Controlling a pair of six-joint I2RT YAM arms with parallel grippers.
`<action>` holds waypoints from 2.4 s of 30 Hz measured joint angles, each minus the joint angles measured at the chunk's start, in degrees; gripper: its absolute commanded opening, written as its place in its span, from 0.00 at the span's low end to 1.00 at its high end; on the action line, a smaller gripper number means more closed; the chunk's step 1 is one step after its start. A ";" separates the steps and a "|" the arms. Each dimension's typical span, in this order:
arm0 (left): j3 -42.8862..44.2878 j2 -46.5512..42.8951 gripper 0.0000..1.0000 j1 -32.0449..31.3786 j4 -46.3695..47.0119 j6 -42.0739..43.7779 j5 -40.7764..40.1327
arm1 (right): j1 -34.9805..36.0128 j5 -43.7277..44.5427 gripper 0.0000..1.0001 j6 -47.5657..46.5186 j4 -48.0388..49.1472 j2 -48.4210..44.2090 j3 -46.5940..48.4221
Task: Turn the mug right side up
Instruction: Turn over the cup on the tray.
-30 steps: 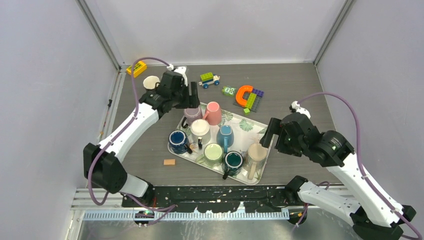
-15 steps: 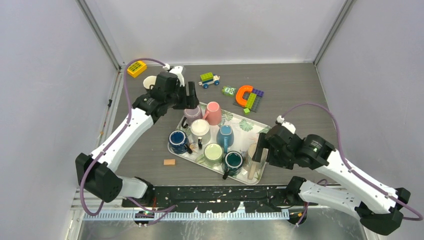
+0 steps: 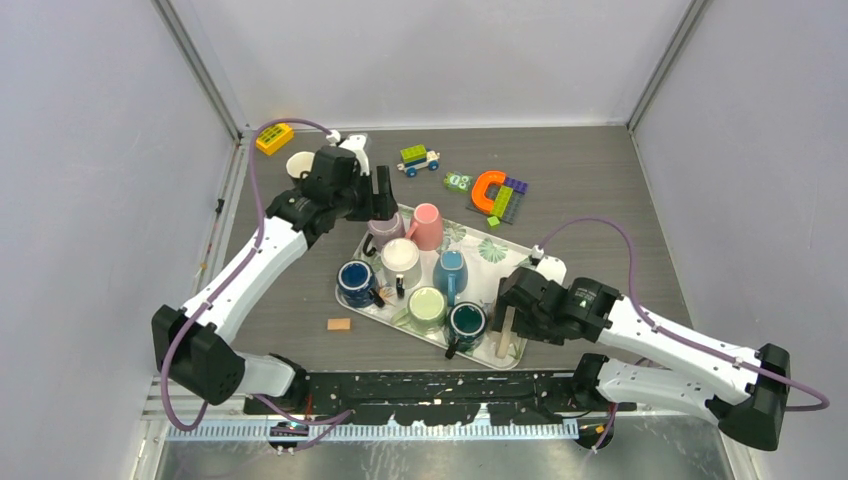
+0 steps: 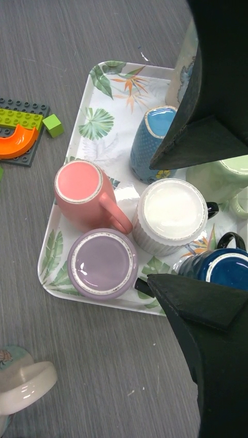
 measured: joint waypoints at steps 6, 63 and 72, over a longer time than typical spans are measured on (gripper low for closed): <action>-0.46 -0.02 0.74 0.00 0.00 0.00 0.00 | 0.26 3.13 0.59 3.58 6.54 0.02 -3.50; -2.75 -1.38 0.75 0.00 -0.02 0.00 0.04 | 0.24 24.68 0.56 -22.75 41.48 12.20 -11.28; -3.19 -2.36 0.75 0.00 -0.13 0.22 0.07 | 0.20 23.93 0.74 -22.16 39.56 12.70 -11.06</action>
